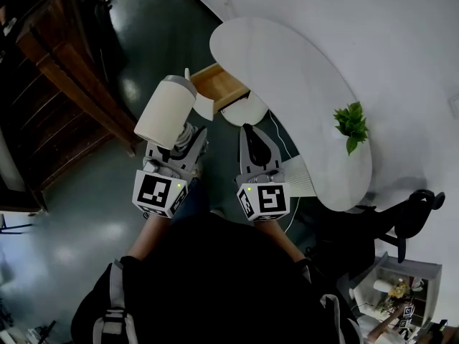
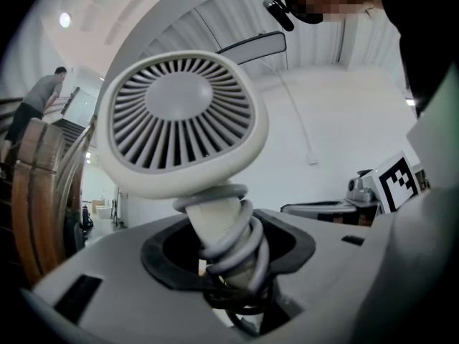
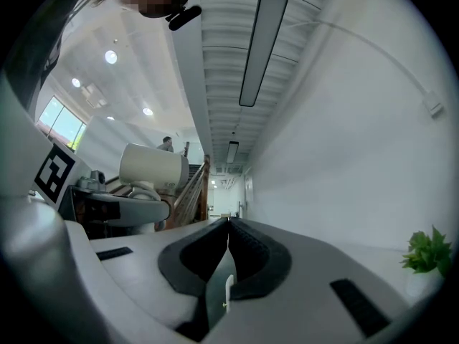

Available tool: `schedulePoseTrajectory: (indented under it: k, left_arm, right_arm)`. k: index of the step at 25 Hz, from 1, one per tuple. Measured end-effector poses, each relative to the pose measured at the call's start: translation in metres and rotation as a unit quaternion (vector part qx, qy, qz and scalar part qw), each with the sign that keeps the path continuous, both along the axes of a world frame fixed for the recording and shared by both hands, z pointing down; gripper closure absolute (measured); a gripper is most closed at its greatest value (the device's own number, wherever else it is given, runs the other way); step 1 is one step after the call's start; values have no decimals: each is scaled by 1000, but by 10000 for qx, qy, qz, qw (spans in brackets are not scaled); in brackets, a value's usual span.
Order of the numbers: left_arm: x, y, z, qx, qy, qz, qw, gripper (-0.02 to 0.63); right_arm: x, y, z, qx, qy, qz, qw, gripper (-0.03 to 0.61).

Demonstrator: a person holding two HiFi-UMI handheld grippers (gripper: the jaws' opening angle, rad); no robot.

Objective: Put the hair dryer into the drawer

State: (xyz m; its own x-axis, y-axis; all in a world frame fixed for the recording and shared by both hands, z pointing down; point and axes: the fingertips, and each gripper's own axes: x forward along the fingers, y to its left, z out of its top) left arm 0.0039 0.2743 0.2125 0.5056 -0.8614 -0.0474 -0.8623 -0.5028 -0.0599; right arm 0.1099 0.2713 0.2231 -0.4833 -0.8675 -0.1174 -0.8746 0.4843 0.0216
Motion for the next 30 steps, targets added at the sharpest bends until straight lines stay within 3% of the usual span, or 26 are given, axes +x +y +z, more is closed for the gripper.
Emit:
schedulePoseTrajectory:
  k: [5, 15, 30]
  left_arm:
    - [-13, -62, 9, 27, -107, 169, 9998, 408]
    - [-38, -172, 37, -492, -90, 512, 9974, 408]
    - [-55, -261, 59, -764, -65, 1217, 9896, 408]
  right_arm:
    - [-9, -65, 6, 22, 55, 201, 9998, 555]
    - [-32, -180, 21, -344, -242, 496, 9979, 555]
    - [-44, -256, 40, -454, 46, 1129, 9926, 555]
